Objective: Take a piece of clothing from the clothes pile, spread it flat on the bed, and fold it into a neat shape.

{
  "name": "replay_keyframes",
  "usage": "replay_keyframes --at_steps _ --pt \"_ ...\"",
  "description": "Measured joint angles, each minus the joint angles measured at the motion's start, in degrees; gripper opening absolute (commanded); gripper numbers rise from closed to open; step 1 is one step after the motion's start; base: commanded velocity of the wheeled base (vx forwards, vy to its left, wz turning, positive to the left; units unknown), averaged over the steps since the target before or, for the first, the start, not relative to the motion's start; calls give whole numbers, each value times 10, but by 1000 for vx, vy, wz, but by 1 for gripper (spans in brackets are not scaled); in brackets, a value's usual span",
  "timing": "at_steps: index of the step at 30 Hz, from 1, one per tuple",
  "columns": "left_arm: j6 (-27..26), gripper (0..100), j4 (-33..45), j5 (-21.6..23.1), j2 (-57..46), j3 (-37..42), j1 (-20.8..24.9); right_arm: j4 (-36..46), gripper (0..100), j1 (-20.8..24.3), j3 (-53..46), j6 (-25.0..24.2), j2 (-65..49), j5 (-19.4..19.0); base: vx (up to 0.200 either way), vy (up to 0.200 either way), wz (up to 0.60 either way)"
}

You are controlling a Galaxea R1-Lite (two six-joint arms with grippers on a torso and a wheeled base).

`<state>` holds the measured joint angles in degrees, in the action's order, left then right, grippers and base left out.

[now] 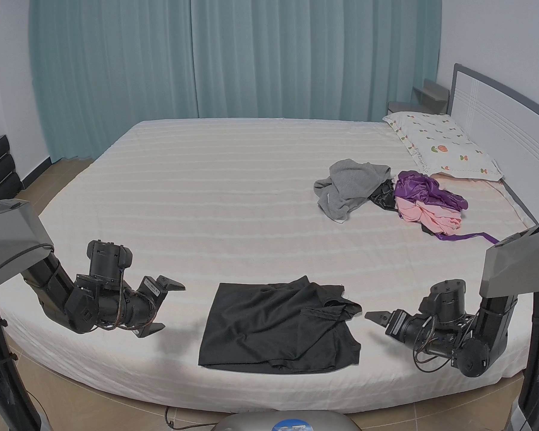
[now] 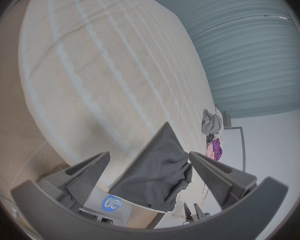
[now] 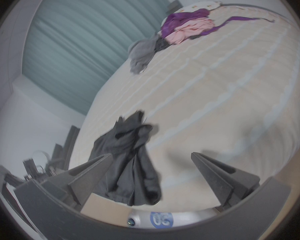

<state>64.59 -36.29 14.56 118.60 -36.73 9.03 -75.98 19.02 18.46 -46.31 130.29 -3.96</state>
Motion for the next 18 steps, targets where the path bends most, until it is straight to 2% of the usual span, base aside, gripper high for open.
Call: replay_keyframes --at_steps 9,13,18 --pt "0 100 0 0 -2 5 0 186 100 82 95 72 -29 77 0 200 0" --pt "-1 100 -6 0 -2 9 1 261 100 102 151 103 -37 114 0 0 0" --pt "-1 100 -22 -2 -2 17 1 344 100 116 207 133 -37 137 0 0 0"
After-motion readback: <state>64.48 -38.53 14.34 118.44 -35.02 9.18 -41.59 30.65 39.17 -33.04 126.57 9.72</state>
